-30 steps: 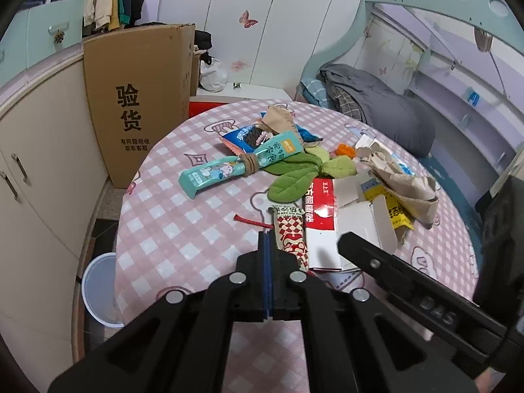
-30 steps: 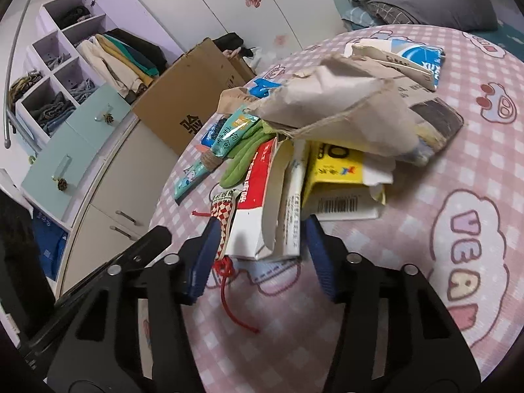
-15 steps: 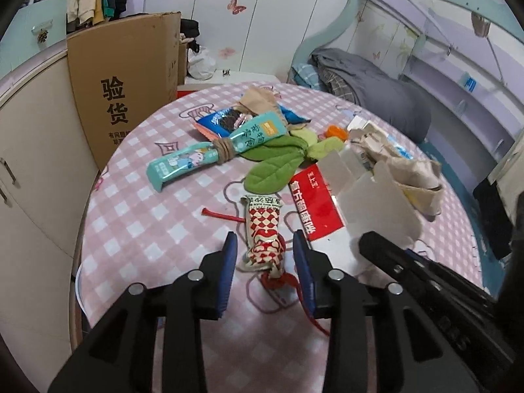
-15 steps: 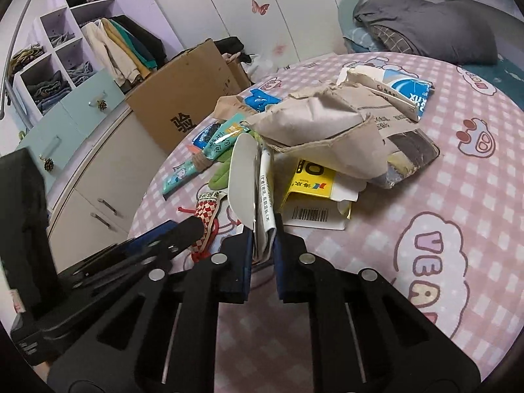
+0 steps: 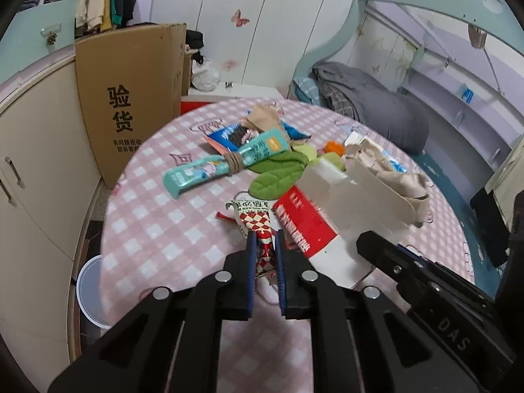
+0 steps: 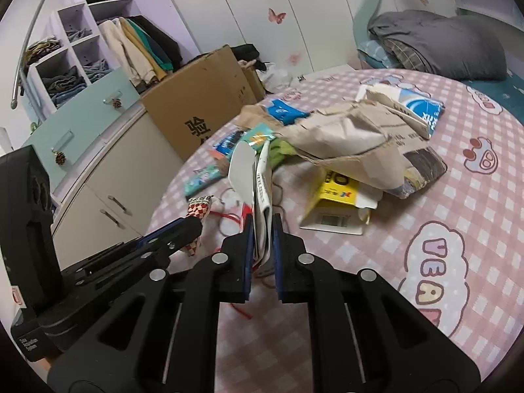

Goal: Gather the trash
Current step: 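Grasp the red-white patterned wrapper with the left tool while the right grasps white paper, then carry the red-white wrapper and white paper over the blue bin with both tools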

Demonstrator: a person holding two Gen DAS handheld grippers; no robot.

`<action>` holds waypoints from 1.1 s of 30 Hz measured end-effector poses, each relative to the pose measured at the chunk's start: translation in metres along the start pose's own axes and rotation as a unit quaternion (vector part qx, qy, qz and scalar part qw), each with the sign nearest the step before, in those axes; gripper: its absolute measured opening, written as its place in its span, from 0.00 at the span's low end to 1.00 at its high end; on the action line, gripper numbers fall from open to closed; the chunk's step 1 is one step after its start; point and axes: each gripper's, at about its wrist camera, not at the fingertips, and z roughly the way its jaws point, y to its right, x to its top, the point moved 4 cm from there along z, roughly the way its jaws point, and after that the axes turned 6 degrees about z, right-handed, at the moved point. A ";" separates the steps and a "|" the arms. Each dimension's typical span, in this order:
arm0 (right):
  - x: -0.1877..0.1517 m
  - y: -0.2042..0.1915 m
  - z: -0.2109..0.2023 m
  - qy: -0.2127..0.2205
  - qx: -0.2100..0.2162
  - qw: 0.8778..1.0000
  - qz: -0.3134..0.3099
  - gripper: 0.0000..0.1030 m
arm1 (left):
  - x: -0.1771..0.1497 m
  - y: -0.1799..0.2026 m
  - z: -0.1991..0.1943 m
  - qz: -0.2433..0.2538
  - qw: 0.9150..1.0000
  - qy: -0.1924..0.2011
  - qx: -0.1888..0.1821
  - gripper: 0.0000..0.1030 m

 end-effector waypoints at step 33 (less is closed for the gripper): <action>-0.058 -0.248 0.106 -0.078 0.138 0.973 -0.165 0.11 | -0.052 -0.249 -0.124 -0.211 0.962 0.068 0.157 0.07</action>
